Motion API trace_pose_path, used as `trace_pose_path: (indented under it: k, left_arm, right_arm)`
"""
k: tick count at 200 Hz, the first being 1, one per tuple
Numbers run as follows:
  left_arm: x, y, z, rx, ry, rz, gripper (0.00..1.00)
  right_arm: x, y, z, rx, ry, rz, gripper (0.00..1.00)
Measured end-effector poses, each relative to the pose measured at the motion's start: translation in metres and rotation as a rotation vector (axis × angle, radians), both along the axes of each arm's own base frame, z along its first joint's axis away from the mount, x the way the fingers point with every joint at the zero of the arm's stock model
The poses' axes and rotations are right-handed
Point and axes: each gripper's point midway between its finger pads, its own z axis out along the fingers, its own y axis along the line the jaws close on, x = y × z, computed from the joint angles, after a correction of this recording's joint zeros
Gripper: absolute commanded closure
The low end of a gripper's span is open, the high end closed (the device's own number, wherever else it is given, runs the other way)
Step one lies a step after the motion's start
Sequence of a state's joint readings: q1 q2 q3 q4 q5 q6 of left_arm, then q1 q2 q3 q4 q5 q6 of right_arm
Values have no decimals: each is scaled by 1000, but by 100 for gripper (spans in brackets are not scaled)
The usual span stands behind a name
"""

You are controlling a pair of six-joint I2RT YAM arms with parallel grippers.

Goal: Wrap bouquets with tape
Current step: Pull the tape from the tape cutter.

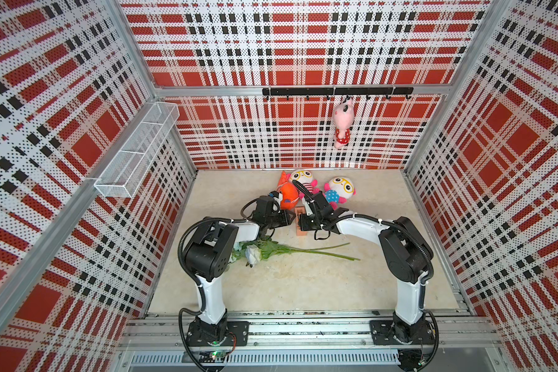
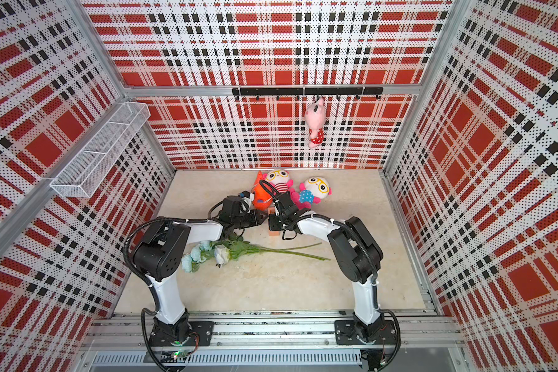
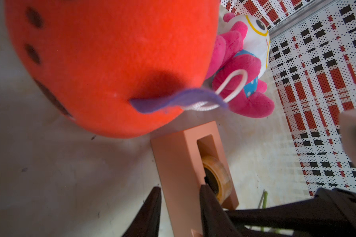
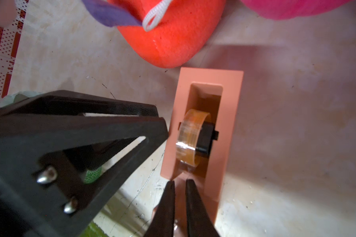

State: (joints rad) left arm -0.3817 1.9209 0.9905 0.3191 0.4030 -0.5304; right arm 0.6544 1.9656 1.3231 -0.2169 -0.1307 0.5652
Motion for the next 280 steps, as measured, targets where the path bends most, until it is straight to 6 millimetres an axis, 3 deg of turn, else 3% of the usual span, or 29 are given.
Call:
trace_pose_path:
  k: [141,209,280]
  left_arm:
    - [-1,1,1,-5,5,-6,65]
    - [3,7,27,-19,-47,4,65]
    - [2,18,32,-3,-56,14,64]
  right_arm:
    - [-2,3,2,24,-1,15,100]
    - [-4,3,7,47,-2,26,100]
    - [-7,2,24,82,-15,32,100]
